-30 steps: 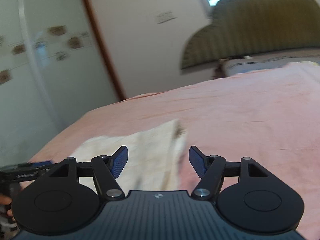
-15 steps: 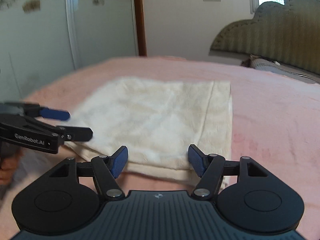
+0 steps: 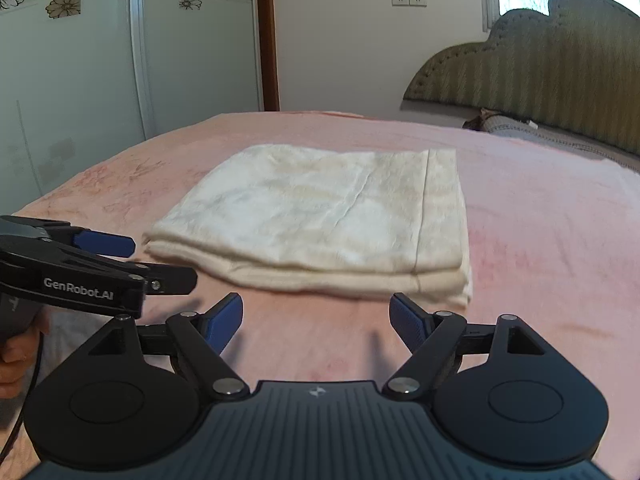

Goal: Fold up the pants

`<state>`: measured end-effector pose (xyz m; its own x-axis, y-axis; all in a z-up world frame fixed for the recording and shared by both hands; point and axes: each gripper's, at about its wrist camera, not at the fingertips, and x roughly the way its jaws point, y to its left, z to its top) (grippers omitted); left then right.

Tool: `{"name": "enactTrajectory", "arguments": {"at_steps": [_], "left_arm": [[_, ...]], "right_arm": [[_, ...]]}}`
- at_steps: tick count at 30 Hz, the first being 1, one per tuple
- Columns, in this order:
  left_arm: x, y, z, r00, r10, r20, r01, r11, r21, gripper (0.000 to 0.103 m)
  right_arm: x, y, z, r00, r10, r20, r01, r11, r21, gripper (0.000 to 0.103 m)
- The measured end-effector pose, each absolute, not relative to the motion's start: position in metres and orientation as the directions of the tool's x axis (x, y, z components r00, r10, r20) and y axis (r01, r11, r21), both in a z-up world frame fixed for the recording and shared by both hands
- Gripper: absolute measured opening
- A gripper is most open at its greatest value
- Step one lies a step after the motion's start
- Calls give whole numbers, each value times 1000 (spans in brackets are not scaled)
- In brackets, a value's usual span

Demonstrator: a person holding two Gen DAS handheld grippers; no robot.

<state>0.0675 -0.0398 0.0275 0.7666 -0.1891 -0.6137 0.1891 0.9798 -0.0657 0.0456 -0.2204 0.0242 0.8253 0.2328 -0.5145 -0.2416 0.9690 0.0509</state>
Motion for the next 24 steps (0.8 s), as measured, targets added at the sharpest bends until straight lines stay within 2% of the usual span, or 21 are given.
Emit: {"name": "enactTrajectory", "arguments": {"at_steps": [2, 9, 15, 24], "left_arm": [[67, -43, 20, 758, -167, -631, 177, 983, -48, 93], [65, -48, 10, 779, -121, -616, 155, 988, 2, 103], [63, -52, 8, 785, -96, -611, 148, 988, 34, 103], [63, -53, 8, 787, -93, -610, 148, 988, 40, 103]], "right_arm": [[40, -220, 19, 819, 238, -522, -233, 969, 76, 81], [39, -222, 1, 812, 154, -562, -117, 988, 102, 103], [42, -214, -8, 798, 81, -598, -82, 996, 25, 103], [41, -216, -7, 800, 90, -594, -83, 996, 38, 103]]}}
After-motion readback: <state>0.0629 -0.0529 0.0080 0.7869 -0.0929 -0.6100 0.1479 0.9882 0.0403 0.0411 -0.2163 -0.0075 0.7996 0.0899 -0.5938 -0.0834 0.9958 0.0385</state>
